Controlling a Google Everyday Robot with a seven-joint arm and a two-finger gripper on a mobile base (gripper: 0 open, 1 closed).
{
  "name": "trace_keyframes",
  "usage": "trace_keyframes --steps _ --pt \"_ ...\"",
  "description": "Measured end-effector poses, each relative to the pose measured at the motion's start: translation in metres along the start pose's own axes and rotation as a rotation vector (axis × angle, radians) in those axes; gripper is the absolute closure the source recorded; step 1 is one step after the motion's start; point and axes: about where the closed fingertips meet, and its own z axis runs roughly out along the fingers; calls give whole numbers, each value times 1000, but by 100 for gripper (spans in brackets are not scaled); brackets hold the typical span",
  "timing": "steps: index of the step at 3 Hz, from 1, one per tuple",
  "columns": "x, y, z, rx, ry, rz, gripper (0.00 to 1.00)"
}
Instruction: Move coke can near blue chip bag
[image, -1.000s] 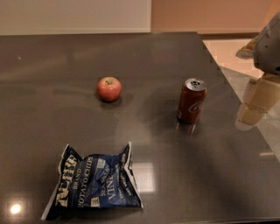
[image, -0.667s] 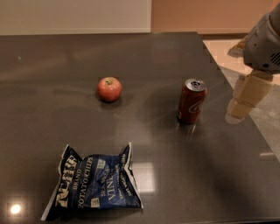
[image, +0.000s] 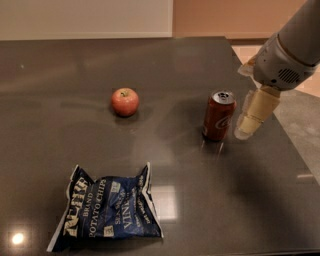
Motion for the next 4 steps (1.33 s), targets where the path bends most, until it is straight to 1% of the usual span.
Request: trace_keyframes --steps 2,3,4 --pt "-15 -2 29 -51 -59 -8 0" --pt "-20 -1 36 -72 -76 -10 16" --pt "-21 -2 39 -87 -87 -6 39"
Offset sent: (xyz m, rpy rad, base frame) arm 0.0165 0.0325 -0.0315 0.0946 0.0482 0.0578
